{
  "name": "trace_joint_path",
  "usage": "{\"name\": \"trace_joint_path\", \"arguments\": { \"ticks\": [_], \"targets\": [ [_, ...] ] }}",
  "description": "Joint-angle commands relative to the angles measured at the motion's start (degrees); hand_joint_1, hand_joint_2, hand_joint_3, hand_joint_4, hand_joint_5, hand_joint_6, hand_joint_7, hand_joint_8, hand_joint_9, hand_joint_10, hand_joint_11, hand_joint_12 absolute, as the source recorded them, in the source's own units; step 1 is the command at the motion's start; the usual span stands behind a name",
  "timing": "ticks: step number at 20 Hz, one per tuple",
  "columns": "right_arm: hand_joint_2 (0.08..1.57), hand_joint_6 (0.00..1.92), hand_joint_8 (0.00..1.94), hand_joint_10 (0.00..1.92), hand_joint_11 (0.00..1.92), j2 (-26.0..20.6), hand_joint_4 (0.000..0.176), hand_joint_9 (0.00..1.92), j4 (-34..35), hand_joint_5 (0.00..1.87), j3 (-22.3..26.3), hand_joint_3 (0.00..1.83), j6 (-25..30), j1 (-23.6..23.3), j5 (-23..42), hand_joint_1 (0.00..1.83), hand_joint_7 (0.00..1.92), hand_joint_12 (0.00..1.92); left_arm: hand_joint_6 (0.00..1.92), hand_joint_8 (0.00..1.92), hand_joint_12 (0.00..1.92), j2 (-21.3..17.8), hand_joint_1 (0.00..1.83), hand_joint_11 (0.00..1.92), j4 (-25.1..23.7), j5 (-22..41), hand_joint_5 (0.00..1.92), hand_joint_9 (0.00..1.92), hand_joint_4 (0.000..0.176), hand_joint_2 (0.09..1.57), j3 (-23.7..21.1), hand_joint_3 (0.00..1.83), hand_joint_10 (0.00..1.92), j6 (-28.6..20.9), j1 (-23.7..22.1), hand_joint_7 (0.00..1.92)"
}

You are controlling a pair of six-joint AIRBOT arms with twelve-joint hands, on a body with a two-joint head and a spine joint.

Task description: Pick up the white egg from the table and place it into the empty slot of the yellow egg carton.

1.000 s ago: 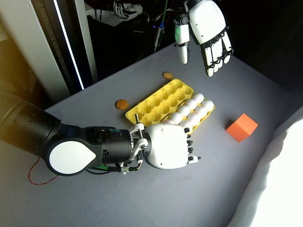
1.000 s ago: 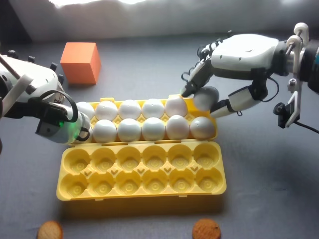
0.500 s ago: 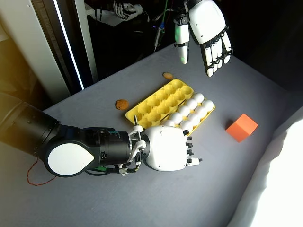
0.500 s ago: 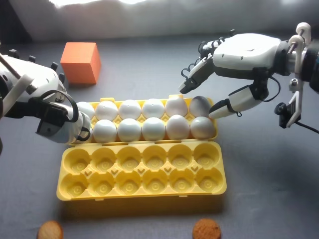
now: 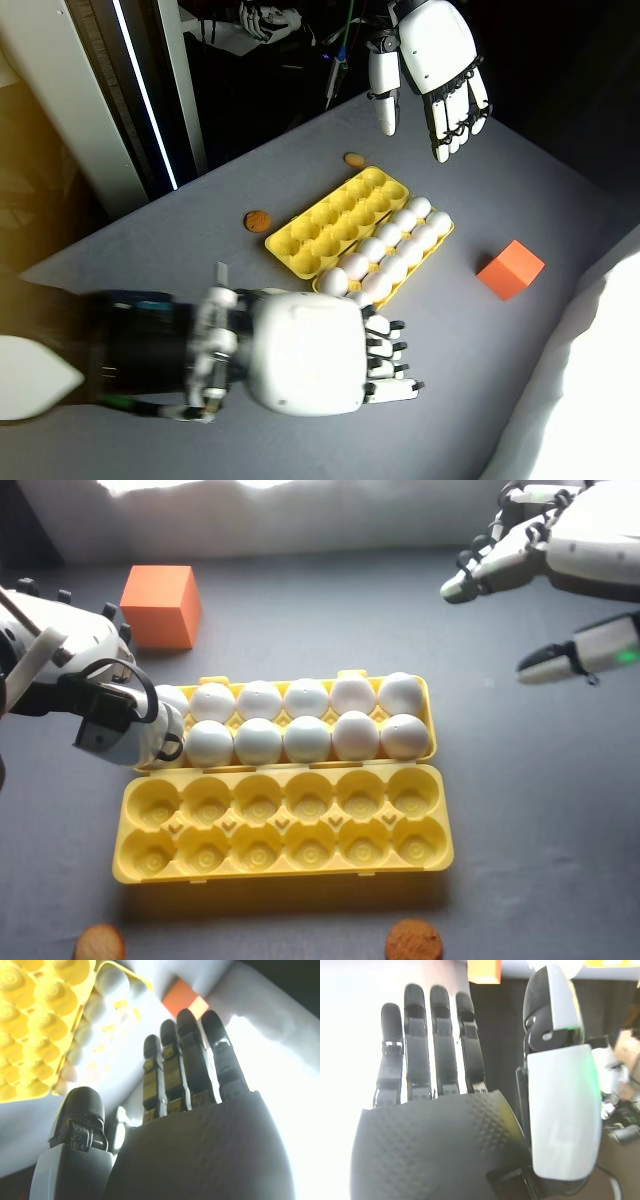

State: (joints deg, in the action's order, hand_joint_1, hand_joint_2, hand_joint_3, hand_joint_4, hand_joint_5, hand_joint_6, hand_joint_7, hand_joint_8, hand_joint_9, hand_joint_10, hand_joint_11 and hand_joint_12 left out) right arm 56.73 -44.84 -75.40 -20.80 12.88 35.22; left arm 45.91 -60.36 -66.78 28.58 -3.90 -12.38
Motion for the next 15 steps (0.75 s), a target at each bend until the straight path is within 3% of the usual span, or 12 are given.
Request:
{"name": "trace_joint_path", "arguments": {
  "ticks": [1,4,8,12,15],
  "targets": [
    [1.04,0.01,0.01,0.0,0.01,-2.6,0.0,0.54,-1.3,0.54,2.0,0.0,-0.6,-0.4,6.7,0.85,0.58,1.19,0.0,0.0,0.63,-0.5,0.0,0.0,-4.8,-0.2,0.32,0.35,0.0,1.38,0.0,0.0,0.0,0.2,-0.6,0.36],
    [1.05,0.01,0.01,0.01,0.02,-7.9,0.0,0.54,-3.9,0.56,8.6,0.0,-0.2,4.1,8.2,0.85,0.59,1.19,0.0,0.0,0.64,-0.5,0.0,0.0,-4.8,-0.2,0.33,0.36,0.0,1.39,0.0,0.0,0.0,0.2,-0.6,0.37],
    [1.03,0.02,0.01,0.02,0.08,-10.8,0.0,0.59,-11.2,0.6,15.1,0.0,-0.2,6.7,10.2,0.93,0.63,1.18,0.0,0.0,0.61,-0.5,0.0,0.0,-4.8,-0.2,0.33,0.34,0.0,1.39,0.0,0.0,0.0,0.2,-0.6,0.37],
    [1.04,0.01,0.01,0.02,0.08,-11.0,0.0,0.6,-15.0,0.6,18.2,0.0,4.3,5.8,10.4,0.94,0.64,1.18,0.0,0.0,0.54,-0.5,0.0,0.0,-4.8,-0.2,0.29,0.31,0.0,1.39,0.0,0.0,0.0,0.2,-0.6,0.33],
    [1.04,0.02,0.01,0.02,0.08,-11.1,0.0,0.61,-15.1,0.62,19.2,0.0,4.4,4.3,10.5,0.95,0.65,1.18,0.01,0.0,0.57,-0.5,0.0,0.0,-4.8,-0.2,0.31,0.32,0.0,1.4,0.0,0.0,0.0,0.2,-0.6,0.34]
  ]
}}
